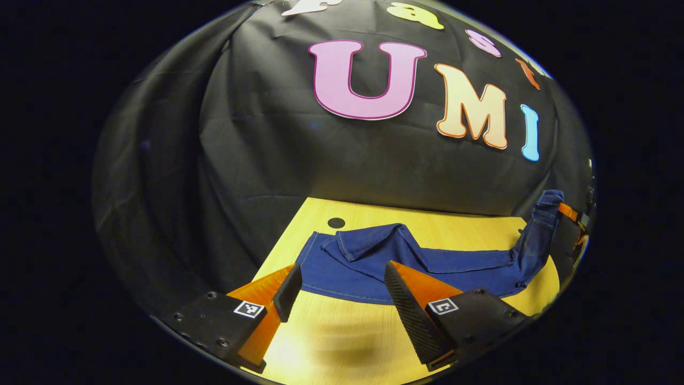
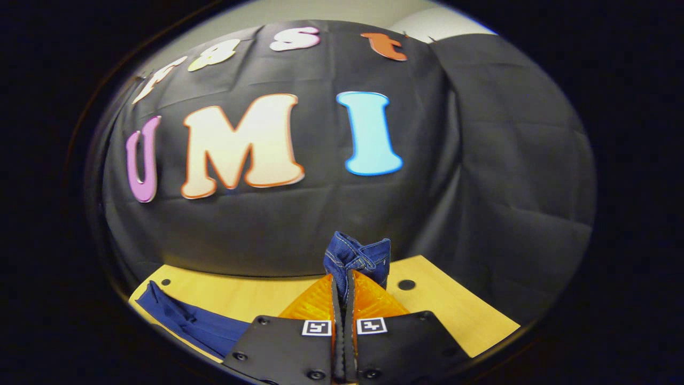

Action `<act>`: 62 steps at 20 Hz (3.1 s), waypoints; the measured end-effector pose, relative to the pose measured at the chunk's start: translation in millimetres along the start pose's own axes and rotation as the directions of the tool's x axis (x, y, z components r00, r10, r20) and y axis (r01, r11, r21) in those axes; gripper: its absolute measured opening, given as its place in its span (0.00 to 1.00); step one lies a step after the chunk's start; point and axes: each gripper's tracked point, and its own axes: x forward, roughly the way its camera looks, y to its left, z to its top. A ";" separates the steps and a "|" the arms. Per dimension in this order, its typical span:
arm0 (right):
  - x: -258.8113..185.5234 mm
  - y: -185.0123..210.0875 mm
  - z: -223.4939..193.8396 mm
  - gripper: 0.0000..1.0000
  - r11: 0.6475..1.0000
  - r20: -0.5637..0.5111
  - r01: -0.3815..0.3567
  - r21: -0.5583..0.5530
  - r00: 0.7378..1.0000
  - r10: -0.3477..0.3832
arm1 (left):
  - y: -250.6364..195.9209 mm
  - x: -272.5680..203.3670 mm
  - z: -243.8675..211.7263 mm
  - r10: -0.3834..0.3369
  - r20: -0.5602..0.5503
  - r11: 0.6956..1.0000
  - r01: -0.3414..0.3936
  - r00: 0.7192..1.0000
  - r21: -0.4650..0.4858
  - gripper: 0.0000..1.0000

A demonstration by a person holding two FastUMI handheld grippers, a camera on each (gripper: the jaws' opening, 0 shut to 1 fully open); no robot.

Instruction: Grasp the waist and the cuffs of the jeans and fold them to make the two legs overlap; first hold the waist and fold one-third of the jeans toward the cuffs, then hold the cuffs and fold the remaining one-third in the same direction to finish folding.

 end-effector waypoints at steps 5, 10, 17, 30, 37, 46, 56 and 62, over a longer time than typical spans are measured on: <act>-12.9 -17.8 0.8 0.03 0.991 -0.018 -0.128 -0.028 0.992 0.128 | 13.1 16.5 -3.2 -0.020 -0.038 1.000 0.020 0.999 0.015 0.95; -7.0 -15.0 -21.1 0.03 0.969 -0.124 -0.245 -0.045 0.963 0.238 | 27.2 42.8 -11.0 -0.060 -0.084 0.998 0.061 0.995 0.014 0.95; -16.6 -6.8 -76.8 0.02 0.927 -0.345 -0.368 -0.069 0.881 0.324 | 48.0 116.3 -35.6 -0.126 -0.160 0.991 0.118 0.979 -0.061 0.98; -29.9 -42.3 -89.4 0.89 0.902 -0.435 -0.372 -0.220 0.865 0.251 | 65.4 271.6 -62.3 -0.065 -0.263 0.992 0.033 0.963 -0.122 0.96; -30.8 -57.2 -88.6 0.89 0.915 -0.436 -0.345 -0.210 0.870 0.228 | 62.8 269.3 -64.9 -0.014 -0.304 0.999 0.023 0.952 0.028 0.94; -43.5 -78.8 -62.6 0.87 0.919 -0.397 -0.328 -0.219 0.890 0.224 | 44.0 270.6 -40.7 -0.113 -0.212 0.976 0.069 0.971 -0.205 0.00; -75.6 -138.9 -8.8 0.89 0.926 -0.312 -0.311 -0.215 0.920 0.236 | -42.8 187.0 84.3 -0.304 -0.016 0.903 0.283 0.952 -0.323 0.00; -104.5 -191.9 6.0 0.87 0.939 -0.284 -0.284 -0.193 0.933 0.223 | -152.3 141.5 125.8 -0.403 0.023 0.891 0.397 0.915 -0.218 0.00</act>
